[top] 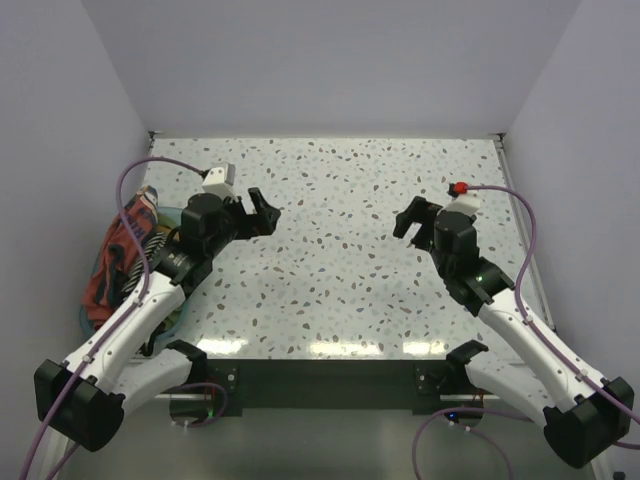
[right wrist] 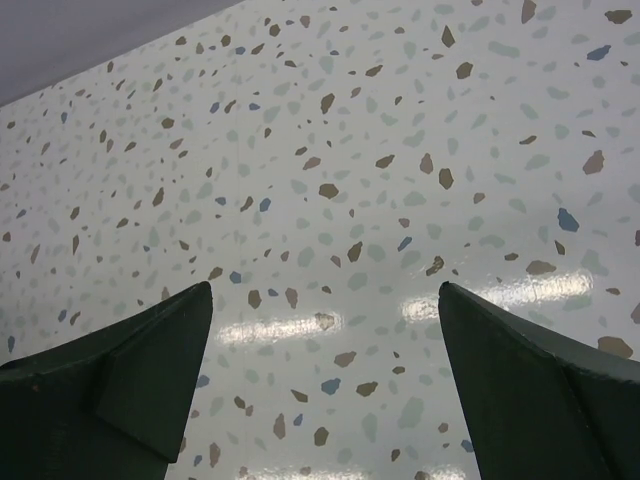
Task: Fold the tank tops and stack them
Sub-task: Grab the tank top from the pile
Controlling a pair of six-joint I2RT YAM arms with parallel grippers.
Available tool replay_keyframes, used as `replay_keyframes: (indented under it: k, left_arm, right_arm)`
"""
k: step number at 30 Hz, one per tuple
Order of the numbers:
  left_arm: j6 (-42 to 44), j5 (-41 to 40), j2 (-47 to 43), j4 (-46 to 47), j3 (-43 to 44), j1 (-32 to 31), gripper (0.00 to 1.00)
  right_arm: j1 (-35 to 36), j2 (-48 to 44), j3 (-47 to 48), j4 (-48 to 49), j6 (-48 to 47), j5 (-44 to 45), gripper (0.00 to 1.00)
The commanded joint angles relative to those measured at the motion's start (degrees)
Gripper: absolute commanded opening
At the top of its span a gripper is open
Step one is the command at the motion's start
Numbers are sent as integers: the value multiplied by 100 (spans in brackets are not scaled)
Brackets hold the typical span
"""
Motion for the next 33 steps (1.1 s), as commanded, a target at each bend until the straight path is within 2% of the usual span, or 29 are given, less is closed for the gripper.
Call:
replay_keyframes:
  k: [1,8,10,13,14,18,20,25,33]
  left_arm:
    - [135,-47,-175,55,64,32,100]
    - [-190,-327,-131,-235,204,32,100]
    - [-435,-686,-88,-516,248,32,100]
    - [-1112,-1898,97,-1349,530,49,100]
    - [-1340,-2554,176,-1665,808,67,100]
    - [-2305,-3762,702,-3351,1469,322,100]
    - [-2606,-4149,852,-3836,1584,575,100]
    - [-2985,-4748,888,-3989,1409,1200,100]
    - [-2662,-5250,1537,-3533,1707,2123,100]
  right_arm:
    - [9,-102,68,-125,-41,106,99]
    - [18,-93,120,-195,-155,-157,99]
    - [9,-102,103,-169,-182,-175,99]
    - [9,-102,173,-291,-252,-210,99]
    - [9,-110,190,-335,-244,-219,99]
    - [9,-137,95,-318,-252,-350,99]
    - [9,-146,15,-257,-209,-421,99]
    - [9,-76,-222,-11,-94,-684,99]
    - [9,258,-222,130,-33,-1141,99]
